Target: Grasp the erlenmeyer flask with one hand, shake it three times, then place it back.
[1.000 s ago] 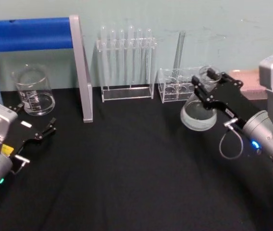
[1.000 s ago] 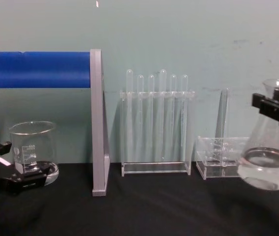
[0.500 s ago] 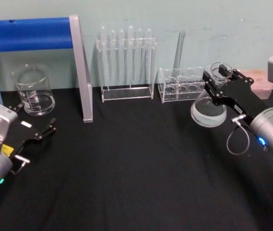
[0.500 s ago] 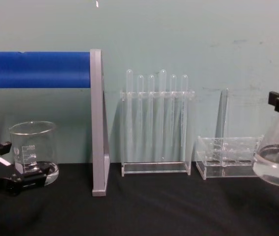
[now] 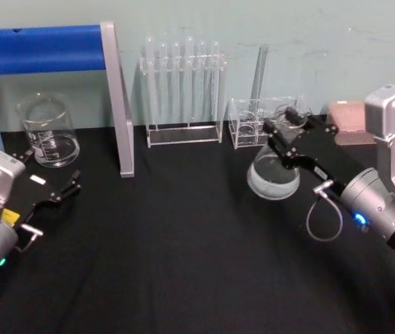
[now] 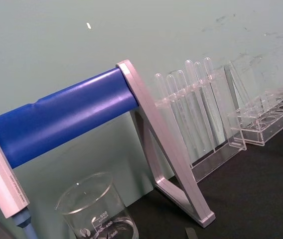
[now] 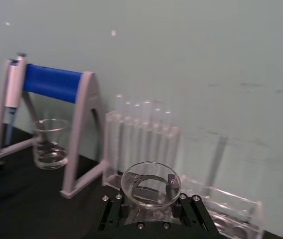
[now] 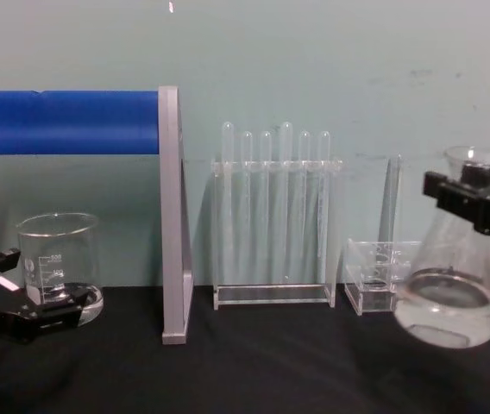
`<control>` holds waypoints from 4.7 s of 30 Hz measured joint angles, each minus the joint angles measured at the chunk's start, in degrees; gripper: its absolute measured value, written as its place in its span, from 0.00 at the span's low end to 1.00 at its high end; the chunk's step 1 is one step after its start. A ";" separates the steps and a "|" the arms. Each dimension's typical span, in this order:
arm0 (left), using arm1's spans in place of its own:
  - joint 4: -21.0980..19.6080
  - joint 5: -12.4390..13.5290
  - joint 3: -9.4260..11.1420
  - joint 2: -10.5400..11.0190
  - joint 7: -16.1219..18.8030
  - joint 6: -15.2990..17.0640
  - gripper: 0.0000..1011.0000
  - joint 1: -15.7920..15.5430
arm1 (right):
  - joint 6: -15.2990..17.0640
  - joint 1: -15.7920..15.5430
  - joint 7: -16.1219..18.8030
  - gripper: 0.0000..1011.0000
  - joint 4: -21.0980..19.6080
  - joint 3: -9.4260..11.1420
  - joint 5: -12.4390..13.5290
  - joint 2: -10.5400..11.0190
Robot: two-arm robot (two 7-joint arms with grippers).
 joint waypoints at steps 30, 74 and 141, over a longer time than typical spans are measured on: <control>0.00 0.00 0.00 0.00 0.00 0.00 0.99 0.00 | 0.23 -1.20 1.53 0.44 -1.83 -4.11 1.81 1.92; 0.00 0.00 0.00 0.00 0.00 0.00 0.99 0.00 | -1.03 -2.75 1.93 0.44 3.45 -6.19 -0.14 0.84; 0.00 0.00 0.00 0.00 0.00 0.00 0.99 0.00 | -0.79 -3.21 2.07 0.99 3.31 -6.60 -0.30 0.99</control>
